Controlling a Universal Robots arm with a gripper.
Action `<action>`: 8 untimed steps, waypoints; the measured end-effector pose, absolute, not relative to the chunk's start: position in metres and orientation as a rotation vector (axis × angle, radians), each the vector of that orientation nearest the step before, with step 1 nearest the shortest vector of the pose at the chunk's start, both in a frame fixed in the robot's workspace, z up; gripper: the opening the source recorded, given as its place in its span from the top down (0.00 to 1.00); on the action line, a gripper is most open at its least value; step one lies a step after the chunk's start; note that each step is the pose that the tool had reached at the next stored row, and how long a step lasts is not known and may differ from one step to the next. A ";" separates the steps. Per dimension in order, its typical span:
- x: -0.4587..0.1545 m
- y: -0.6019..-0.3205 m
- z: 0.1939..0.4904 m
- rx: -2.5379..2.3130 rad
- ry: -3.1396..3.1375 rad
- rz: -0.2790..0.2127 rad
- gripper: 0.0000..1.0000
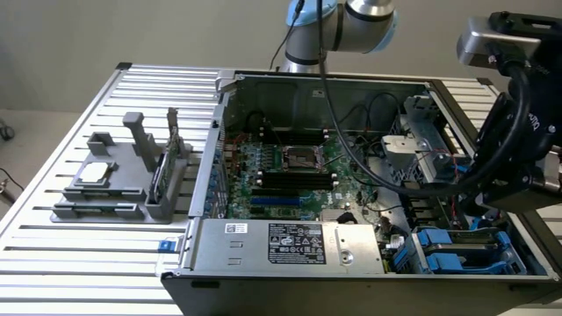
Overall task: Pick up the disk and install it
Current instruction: 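Insert the first disk wire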
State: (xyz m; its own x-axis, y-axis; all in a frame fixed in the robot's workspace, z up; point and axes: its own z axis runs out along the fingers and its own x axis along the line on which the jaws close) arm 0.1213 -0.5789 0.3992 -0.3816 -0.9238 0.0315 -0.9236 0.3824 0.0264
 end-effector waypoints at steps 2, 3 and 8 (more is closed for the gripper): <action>0.121 -0.579 0.399 1.687 -2.602 -0.008 0.57; 0.121 -0.579 0.399 1.668 -2.614 -0.008 0.64; 0.121 -0.579 0.399 1.576 -2.671 -0.010 0.64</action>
State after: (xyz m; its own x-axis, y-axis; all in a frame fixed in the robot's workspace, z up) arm 0.1214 -0.5789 0.3992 -0.4828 -0.8752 0.0314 -0.8749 0.4836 0.0264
